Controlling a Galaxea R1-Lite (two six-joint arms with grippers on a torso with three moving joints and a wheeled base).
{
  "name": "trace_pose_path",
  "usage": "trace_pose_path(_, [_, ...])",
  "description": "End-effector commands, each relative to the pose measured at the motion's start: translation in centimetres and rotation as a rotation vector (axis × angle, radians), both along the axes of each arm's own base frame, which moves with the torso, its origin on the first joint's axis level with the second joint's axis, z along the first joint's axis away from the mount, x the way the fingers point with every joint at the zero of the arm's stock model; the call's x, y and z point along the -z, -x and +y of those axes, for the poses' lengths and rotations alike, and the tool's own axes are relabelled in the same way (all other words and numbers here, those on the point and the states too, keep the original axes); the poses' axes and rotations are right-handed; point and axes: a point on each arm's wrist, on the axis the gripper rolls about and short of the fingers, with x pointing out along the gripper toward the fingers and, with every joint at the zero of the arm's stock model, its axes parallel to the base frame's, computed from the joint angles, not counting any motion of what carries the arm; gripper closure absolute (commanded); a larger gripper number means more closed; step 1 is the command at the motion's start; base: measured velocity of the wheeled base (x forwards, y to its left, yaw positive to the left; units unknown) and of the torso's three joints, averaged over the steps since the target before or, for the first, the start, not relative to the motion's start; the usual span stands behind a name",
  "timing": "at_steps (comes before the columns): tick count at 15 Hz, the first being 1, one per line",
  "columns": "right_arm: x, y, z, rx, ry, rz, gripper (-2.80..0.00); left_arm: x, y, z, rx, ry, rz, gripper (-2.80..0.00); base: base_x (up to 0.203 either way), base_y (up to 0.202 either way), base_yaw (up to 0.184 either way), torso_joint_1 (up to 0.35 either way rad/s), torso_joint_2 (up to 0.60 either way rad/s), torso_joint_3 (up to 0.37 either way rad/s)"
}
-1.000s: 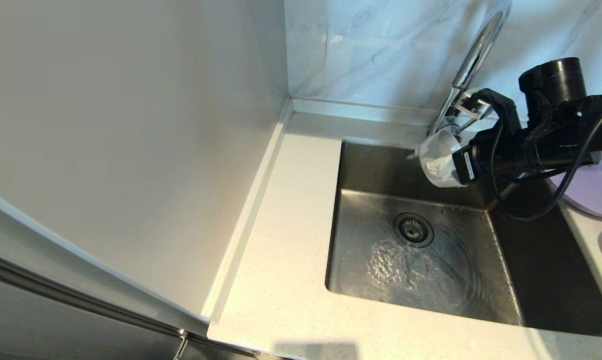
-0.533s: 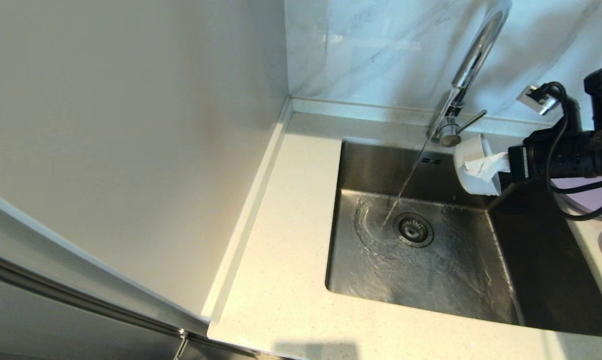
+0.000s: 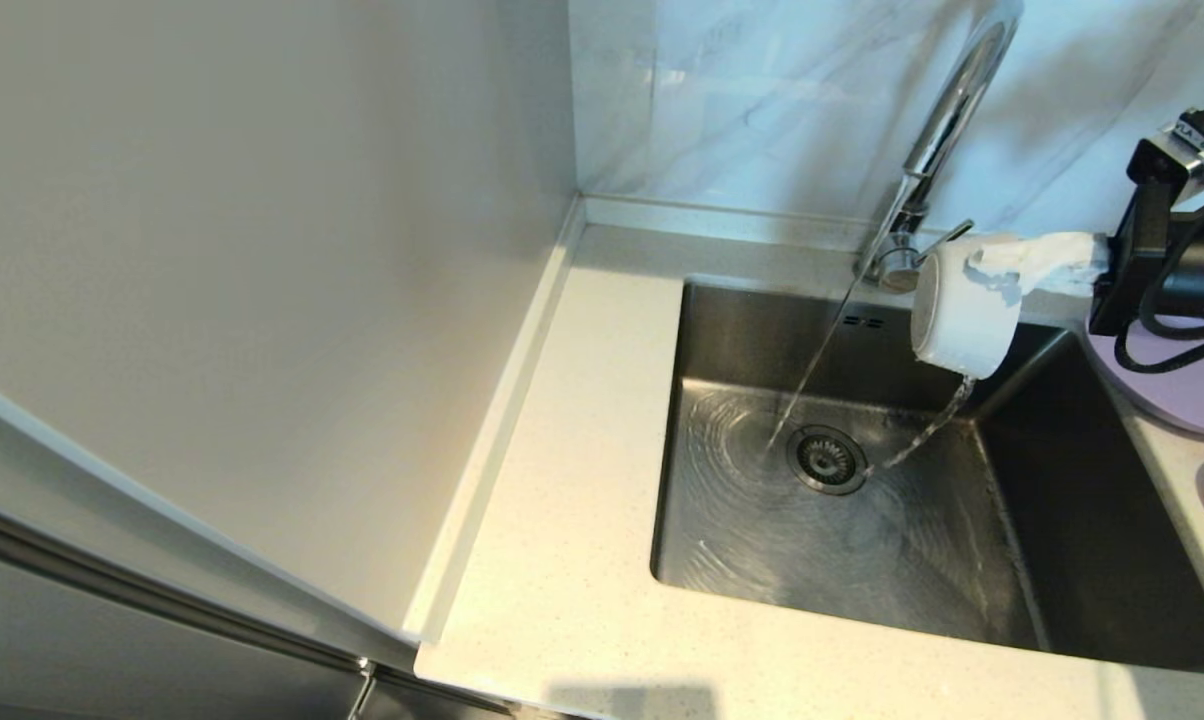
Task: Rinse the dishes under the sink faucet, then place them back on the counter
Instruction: Rinse the bowl
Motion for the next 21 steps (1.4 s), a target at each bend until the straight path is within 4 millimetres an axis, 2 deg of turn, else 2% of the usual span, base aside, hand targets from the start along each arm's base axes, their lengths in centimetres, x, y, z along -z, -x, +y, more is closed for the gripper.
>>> trace_pose_path(1, [-0.6, -0.5, -0.9, 0.043, -0.149, 0.05, 0.0, 0.0, 0.0, 0.0, -0.001, 0.0, 0.0, 0.0, 0.0, 0.0, 0.0, 0.0, 0.0, 0.0])
trace_pose_path(5, [-1.3, -1.0, -2.6, 0.078, -0.384, 0.094, 0.0, 0.0, 0.0, 0.0, -0.001, 0.0, 0.0, 0.0, 0.0, 0.0, 0.0, 0.0, 0.0, 0.0])
trace_pose_path(10, [-0.9, -1.4, -4.3, 0.079, -0.572, 0.155, 0.0, 0.0, 0.0, 0.0, 0.0, 0.0, 0.0, 0.0, 0.0, 0.0, 0.0, 0.0, 0.0, 0.0])
trace_pose_path(18, [2.1, -3.3, -1.4, -0.03, -0.551, 0.268, 0.0, 0.0, 0.0, 0.0, -0.001, 0.0, 0.0, 0.0, 0.0, 0.0, 0.0, 0.0, 0.0, 0.0])
trace_pose_path(21, [2.8, -4.0, -0.2, -0.062, -0.513, 0.247, 0.0, 0.0, 0.0, 0.0, -0.001, 0.0, 0.0, 0.0, 0.0, 0.0, 0.0, 0.0, 0.0, 0.0])
